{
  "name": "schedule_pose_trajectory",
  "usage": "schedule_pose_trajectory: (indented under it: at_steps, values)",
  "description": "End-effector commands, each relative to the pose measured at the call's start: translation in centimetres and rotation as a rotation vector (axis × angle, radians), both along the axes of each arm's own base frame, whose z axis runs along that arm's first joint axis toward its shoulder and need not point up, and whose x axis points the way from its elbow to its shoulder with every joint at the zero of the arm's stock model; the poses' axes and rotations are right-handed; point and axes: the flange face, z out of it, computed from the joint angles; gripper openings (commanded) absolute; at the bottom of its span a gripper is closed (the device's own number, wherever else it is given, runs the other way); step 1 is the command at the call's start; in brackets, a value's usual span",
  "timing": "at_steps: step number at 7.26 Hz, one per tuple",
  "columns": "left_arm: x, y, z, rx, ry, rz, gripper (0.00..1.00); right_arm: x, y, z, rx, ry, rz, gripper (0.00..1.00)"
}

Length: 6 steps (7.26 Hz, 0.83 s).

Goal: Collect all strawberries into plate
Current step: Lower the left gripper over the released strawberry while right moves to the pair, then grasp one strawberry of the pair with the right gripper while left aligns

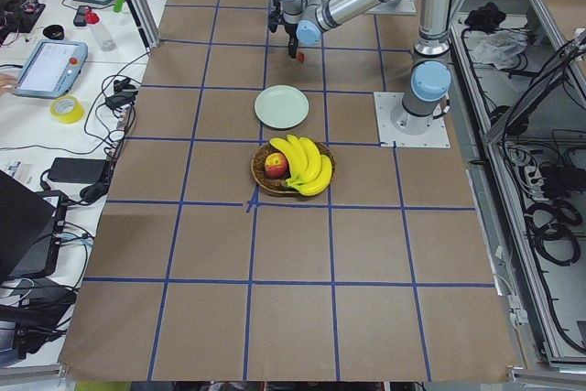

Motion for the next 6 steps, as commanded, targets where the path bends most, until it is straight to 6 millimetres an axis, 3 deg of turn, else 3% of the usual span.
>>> schedule_pose_trajectory:
  at_steps: [1, 6]
  values:
    - [-0.16, -0.50, 0.72, -0.015, 0.004, 0.005, 1.00, 0.06, -0.20, 0.37, -0.006, -0.002, 0.001, 0.19]
    - [-0.10, -0.54, 0.73, -0.016, 0.006, 0.000, 1.00, 0.07, -0.23, 0.79, -0.013, -0.004, 0.001, 0.18]
